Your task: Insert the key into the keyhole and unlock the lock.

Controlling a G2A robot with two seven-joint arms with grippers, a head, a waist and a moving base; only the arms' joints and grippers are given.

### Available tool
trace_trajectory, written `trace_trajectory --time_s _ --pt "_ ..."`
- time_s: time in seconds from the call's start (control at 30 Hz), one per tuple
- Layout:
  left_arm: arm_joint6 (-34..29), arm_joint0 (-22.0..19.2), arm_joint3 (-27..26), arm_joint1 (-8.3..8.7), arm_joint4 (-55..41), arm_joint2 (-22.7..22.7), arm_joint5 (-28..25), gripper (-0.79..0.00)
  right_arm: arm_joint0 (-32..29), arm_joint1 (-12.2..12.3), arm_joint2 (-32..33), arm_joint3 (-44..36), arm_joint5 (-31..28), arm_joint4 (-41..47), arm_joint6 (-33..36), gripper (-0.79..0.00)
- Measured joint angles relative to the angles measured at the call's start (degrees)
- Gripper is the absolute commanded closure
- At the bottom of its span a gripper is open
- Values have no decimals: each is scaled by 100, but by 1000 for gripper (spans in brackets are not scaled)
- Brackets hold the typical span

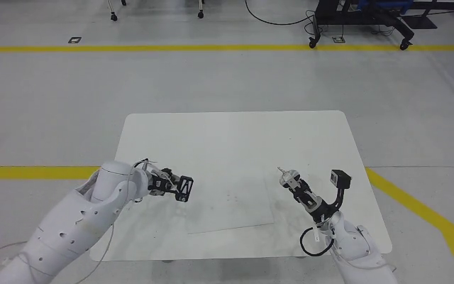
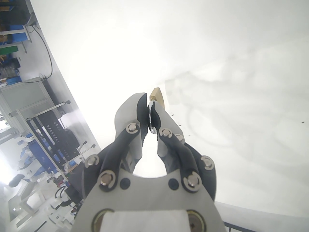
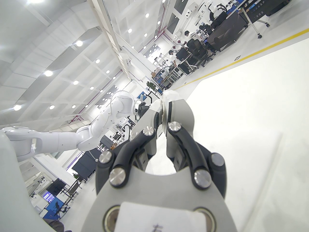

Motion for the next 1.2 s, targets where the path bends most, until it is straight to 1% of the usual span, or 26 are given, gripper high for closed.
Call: trace_trajectory --time_s 0.13,0.4,0.63,0.67,0.73,0.9,1.0,1.2 --pt "-434 -29 50 -52 -37 75 -277 0 0 0 0 0 0 0 0 0" --pt "-796 -441 467 -132 -421 561 -278 0 0 0 0 0 0 0 0 0" --pt "-1040 -702 746 -228 -930 707 -279 -3 0 0 0 0 0 0 0 0" --pt "-1066 -726 767 -235 -967 726 -279 -37 0 0 0 0 0 0 0 0" --pt "-1124 -770 804 -245 -1020 776 -279 -40 0 0 0 0 0 0 0 0" --pt "-1198 -855 896 -254 -1131 875 -279 -80 0 0 0 0 0 0 0 0" --pt "-1230 -903 969 -263 -1177 928 -279 -139 0 0 0 0 0 0 0 0" --pt "-1269 -980 1077 -288 -1236 1007 -279 -200 0 0 0 0 0 0 0 0"
